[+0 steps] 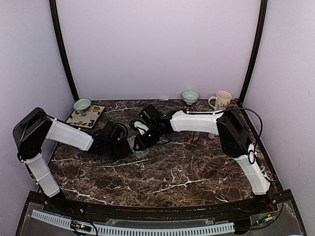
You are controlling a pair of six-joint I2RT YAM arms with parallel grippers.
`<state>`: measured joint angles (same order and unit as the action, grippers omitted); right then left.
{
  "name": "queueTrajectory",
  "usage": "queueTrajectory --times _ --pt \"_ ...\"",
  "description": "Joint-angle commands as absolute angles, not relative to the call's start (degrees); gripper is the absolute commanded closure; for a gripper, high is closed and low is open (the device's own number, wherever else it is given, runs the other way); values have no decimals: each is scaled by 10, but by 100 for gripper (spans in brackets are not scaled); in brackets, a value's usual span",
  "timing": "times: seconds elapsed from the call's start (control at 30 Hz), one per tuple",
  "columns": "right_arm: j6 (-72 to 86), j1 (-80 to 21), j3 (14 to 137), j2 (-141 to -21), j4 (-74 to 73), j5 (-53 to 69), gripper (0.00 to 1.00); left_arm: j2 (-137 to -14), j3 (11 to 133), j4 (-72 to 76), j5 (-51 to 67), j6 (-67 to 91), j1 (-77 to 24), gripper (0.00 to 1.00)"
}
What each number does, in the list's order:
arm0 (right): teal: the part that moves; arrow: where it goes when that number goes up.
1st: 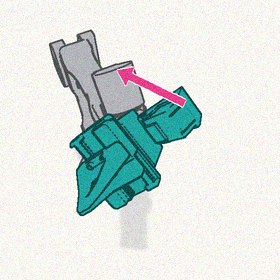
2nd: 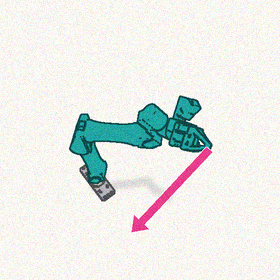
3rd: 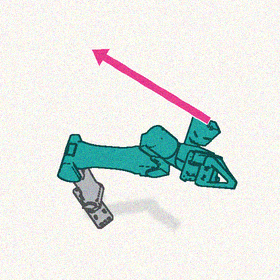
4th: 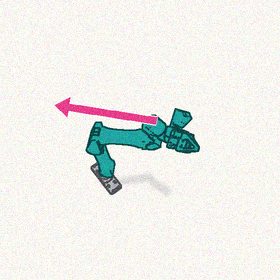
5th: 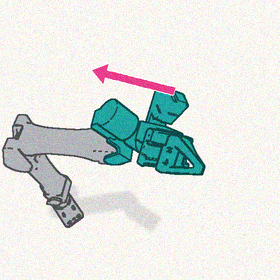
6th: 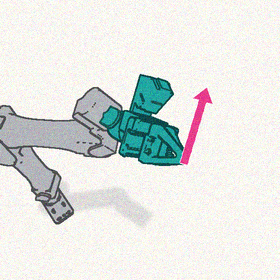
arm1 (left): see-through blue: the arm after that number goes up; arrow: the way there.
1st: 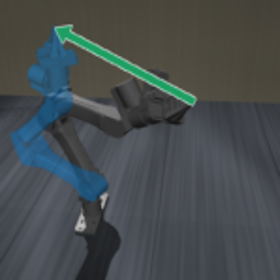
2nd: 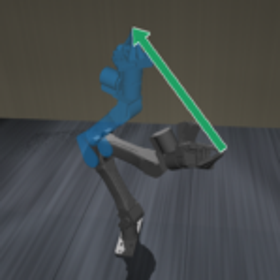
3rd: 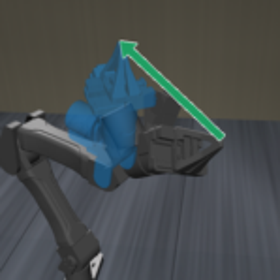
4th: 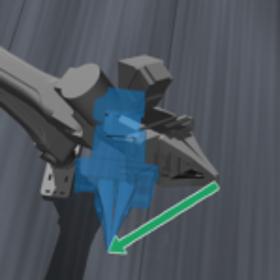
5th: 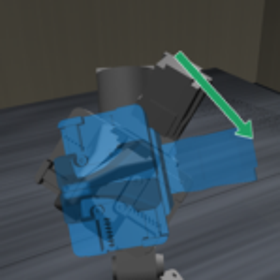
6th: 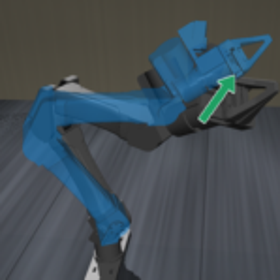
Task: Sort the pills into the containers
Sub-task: Close the lid of the pill container.
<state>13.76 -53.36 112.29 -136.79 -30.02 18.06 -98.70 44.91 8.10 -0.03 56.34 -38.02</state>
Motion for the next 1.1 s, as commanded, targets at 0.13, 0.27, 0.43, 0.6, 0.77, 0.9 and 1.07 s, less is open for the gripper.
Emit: queueTrajectory --times 0.13,0.27,0.43,0.6,0.77,0.9,1.07 --pt "141 -534 1121 -1407 -352 166 66 -998 466 84 -1 559 -378 100" --pt "141 -534 1121 -1407 -352 167 66 -990 463 81 -5 560 -378 100" --pt "140 -534 1116 -1391 -344 166 65 -991 463 81 -9 558 -378 100" --pt "148 -530 1098 -1346 -308 148 58 -997 477 68 -14 551 -377 100" --pt "148 -522 1098 -1317 -297 135 54 -995 486 56 -23 544 -376 100" --pt "149 -513 1089 -1303 -293 123 54 -995 490 51 -28 540 -373 100" --pt "157 -500 1063 -1285 -273 105 57 -1008 504 45 -26 528 -368 100"
